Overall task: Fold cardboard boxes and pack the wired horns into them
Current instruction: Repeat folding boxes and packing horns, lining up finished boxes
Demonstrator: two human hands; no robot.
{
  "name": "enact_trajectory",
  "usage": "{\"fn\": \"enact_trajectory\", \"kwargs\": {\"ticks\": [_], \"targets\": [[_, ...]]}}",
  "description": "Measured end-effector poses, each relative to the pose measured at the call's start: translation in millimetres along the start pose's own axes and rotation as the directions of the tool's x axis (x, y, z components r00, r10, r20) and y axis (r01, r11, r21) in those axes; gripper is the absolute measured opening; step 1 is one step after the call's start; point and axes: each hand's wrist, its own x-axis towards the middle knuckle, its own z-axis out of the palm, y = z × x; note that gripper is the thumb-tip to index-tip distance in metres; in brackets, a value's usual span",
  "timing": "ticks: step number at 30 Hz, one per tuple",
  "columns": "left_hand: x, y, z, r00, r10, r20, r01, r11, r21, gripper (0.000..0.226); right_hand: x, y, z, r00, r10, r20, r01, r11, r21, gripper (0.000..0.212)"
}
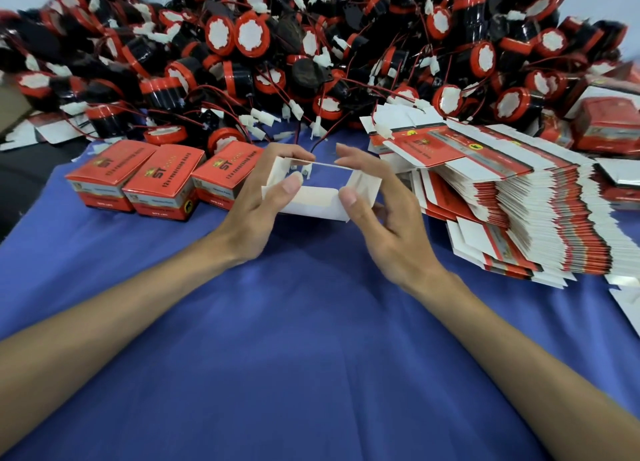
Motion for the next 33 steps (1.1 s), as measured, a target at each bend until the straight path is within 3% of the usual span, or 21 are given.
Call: {"fn": "enact_trajectory", "kwargs": {"ticks": [5,8,17,22,26,29,33], "targets": [[2,0,-2,0.990,-0.114,0.084,0.130,0.967,-0.218,0.042,-1,6,6,0.985,-0.167,0.030,0.170,0.964,-0.206,0.030],[2,-2,-1,0.989,-0.140,0.037,0.144,0.932,-0.333,0.041,-3,9,5,0.976,-0.206,0.064,0.216,0.935,-0.282,0.032],[5,-3,0,0.976,-0.211,-0.044,0.200,0.963,-0.180,0.043,-2,10,4,0.943,-0.321,0.083,0.327,0.864,-0.383,0.033],[5,2,-1,0.981,-0.173,-0.088,0.167,0.983,-0.073,0.087,-3,10,13,0.935,-0.334,0.119,0.349,0.811,-0.469,0.035],[6,1,-2,0.991,-0.135,-0.004,0.134,0.986,-0.098,0.099,-3,7,10,0.932,-0.350,0.091,0.343,0.773,-0.533,0.034],[6,3,-1,0.989,-0.131,0.066,0.139,0.980,-0.143,0.089,-1,6,8,0.956,-0.295,0.001,0.256,0.826,-0.502,0.033],[2,-1,-1,0.995,-0.047,0.083,0.040,0.995,0.087,0.043,-1,8,4,0.976,-0.202,-0.079,0.145,0.881,-0.450,0.031]]}}
